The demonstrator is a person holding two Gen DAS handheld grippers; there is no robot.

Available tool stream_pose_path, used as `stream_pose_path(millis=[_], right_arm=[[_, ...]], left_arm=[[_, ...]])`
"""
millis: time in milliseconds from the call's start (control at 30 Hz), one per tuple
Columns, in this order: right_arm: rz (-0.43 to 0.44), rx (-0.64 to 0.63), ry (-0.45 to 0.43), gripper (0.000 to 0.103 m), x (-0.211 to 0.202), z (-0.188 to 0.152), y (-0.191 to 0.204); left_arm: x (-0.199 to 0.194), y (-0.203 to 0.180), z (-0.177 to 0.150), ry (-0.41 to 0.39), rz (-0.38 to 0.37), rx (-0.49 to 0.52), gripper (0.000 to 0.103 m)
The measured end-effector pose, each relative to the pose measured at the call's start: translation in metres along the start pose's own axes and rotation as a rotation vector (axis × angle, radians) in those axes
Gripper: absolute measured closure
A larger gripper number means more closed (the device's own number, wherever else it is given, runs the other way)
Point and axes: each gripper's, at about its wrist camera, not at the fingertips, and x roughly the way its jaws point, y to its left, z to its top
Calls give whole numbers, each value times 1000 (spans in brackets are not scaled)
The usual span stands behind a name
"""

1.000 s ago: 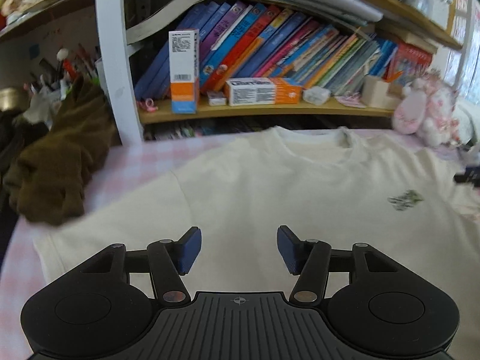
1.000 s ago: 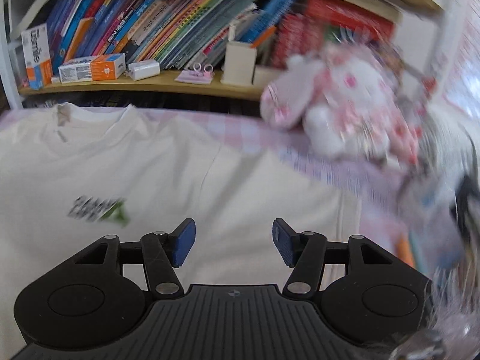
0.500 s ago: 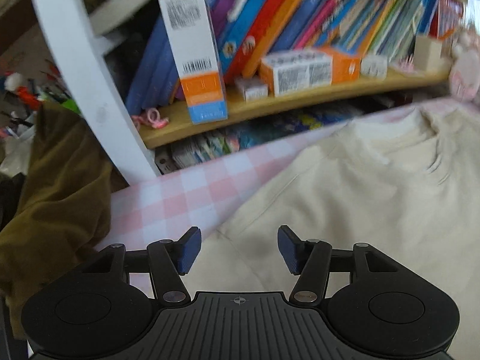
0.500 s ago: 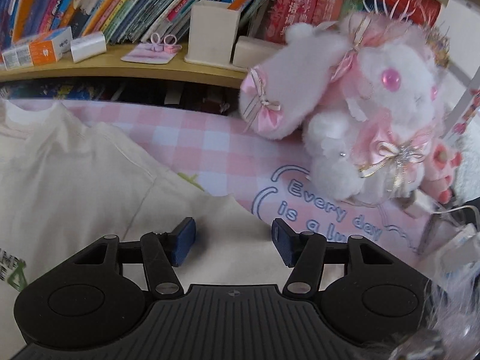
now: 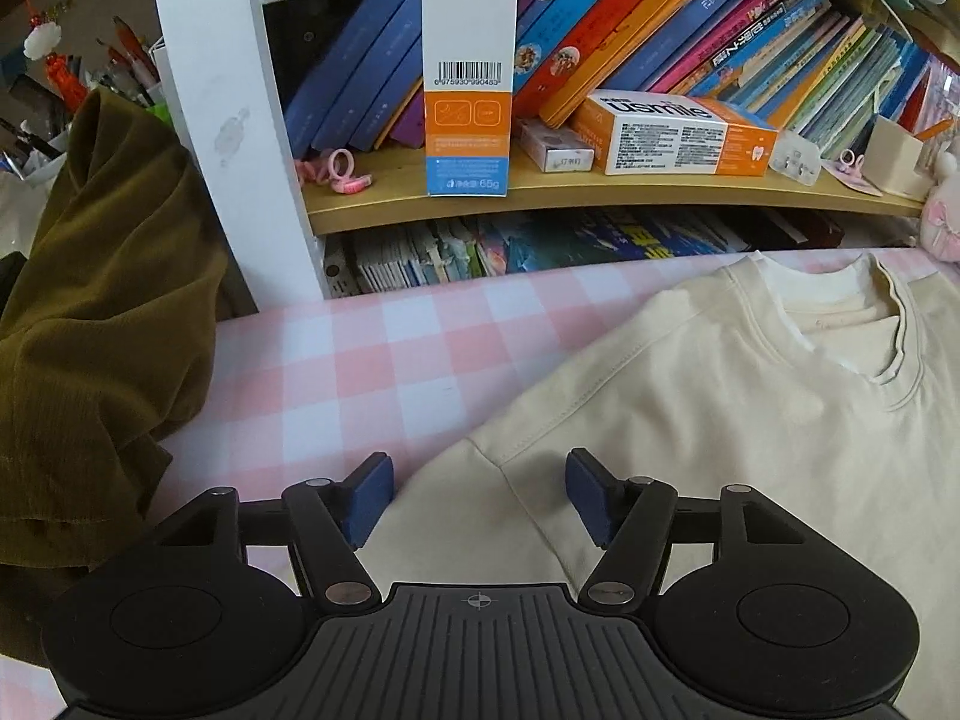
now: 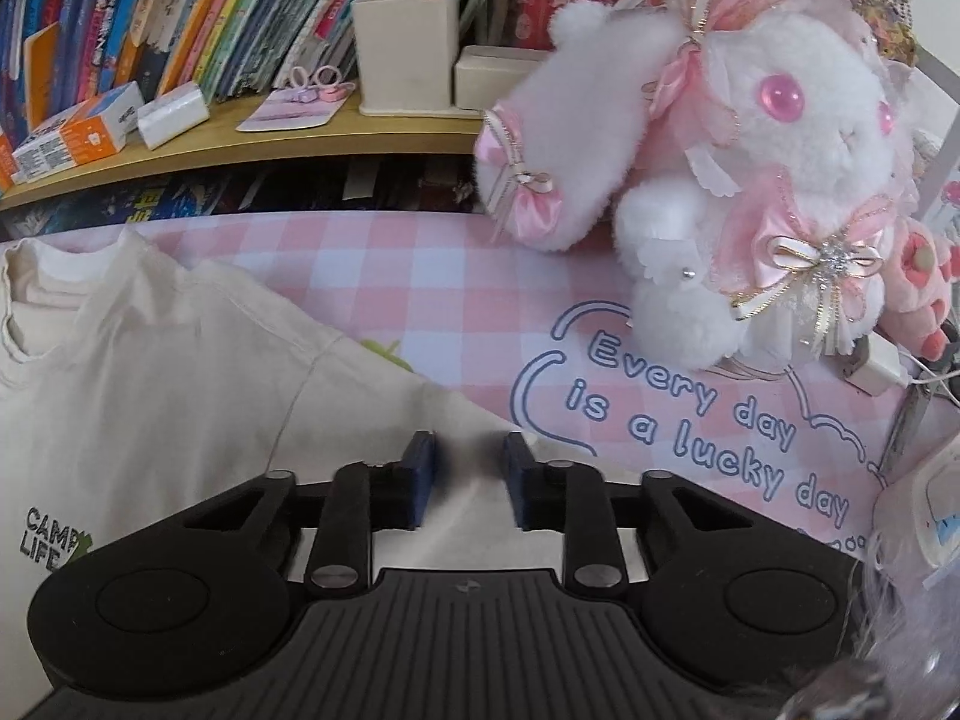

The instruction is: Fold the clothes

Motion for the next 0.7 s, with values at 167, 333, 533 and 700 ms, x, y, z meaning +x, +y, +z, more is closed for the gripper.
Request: stream_pose_path(millis=[167,333,533,700], right_arm=[[-58,19,-12,98,0,0,7],[-125,-35,-20,101,3,1,20],[-171,-68,-43,101,9,5,20],[-199,-56,-51,101,19,18,13]], left_arm=[[-4,-12,0,3,38,-35,55],[-2,-23,8,22,32,13,91],[5,-29,15,15,53,43,95],[12,-32,20,-7,106,41,95]])
